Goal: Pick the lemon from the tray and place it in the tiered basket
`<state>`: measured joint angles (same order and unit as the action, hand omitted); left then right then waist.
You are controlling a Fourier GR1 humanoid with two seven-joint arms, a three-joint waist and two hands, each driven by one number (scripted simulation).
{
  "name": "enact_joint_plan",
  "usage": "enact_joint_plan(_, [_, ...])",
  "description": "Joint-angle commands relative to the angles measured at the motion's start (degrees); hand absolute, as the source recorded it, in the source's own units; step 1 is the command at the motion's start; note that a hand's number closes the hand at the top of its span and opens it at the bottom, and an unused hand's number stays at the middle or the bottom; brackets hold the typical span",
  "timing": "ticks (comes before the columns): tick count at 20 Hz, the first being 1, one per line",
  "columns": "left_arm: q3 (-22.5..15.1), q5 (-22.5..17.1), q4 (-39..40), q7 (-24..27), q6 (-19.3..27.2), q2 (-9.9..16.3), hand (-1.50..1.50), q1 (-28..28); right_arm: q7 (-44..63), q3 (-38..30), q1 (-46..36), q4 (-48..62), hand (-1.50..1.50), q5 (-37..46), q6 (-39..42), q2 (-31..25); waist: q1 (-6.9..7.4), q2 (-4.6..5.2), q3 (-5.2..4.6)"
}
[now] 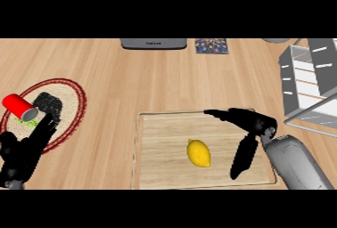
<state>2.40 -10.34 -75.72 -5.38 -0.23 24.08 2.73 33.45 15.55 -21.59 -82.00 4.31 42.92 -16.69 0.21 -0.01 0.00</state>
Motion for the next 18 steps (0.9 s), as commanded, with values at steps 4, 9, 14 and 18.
enact_joint_plan(4, [3.64, 0.39, -6.37, -5.12, -1.63, 0.71, 0.0, 1.32, -4.83, 0.53, 2.53, 0.95, -1.5, 6.54, -1.26, 4.62, 0.05, -0.05, 0.02])
enact_joint_plan(9, [1.28, 4.36, -6.84, -4.77, 0.44, -4.63, 0.0, 1.09, -9.17, 1.77, 3.22, 4.39, -1.5, 12.51, -2.89, 6.8, 0.04, -0.01, 0.02])
enact_joint_plan(14, [5.04, 5.61, -2.86, -0.56, -3.54, -4.37, 0.0, 2.01, -11.12, -1.69, 0.73, 8.39, -1.5, 15.12, -1.73, 8.07, 0.03, 0.01, 0.01])
enact_joint_plan(18, [5.06, 6.6, -4.15, -3.79, -3.0, -5.98, 0.0, 0.42, -12.36, -1.52, 1.55, 10.56, -1.5, 16.92, -3.03, 10.68, 0.01, 0.01, 0.01])
